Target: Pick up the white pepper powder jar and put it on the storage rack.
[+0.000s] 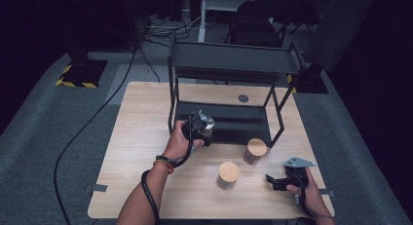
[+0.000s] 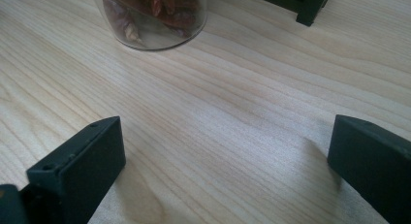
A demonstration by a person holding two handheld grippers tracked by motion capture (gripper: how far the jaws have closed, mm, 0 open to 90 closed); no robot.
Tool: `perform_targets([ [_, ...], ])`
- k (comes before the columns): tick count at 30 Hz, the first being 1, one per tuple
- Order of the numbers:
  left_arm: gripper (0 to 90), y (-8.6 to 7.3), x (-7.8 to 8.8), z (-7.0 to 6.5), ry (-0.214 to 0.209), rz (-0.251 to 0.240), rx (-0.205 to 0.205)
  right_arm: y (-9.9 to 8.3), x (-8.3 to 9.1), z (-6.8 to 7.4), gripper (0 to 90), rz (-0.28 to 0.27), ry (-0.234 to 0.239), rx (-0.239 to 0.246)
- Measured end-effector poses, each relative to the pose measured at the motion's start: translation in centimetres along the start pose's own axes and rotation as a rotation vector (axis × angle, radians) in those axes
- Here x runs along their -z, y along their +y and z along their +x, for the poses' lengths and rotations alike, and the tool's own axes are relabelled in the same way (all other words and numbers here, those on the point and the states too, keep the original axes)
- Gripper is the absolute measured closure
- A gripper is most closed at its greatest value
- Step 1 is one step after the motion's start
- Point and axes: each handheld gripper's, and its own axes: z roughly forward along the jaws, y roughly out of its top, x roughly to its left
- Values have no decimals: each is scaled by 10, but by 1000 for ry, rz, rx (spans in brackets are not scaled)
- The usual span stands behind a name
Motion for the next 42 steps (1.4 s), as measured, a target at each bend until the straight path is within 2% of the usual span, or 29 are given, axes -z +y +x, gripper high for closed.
perform_targets([
  [4,298,3,-3,3,16,5,7,0,0,0,0,0,0,0],
  [16,298,11,-15,13,27,25,41,0,0,0,0,0,0,0],
  [42,298,23,-39,23,64,55,103,0,0,0,0,0,0,0],
])
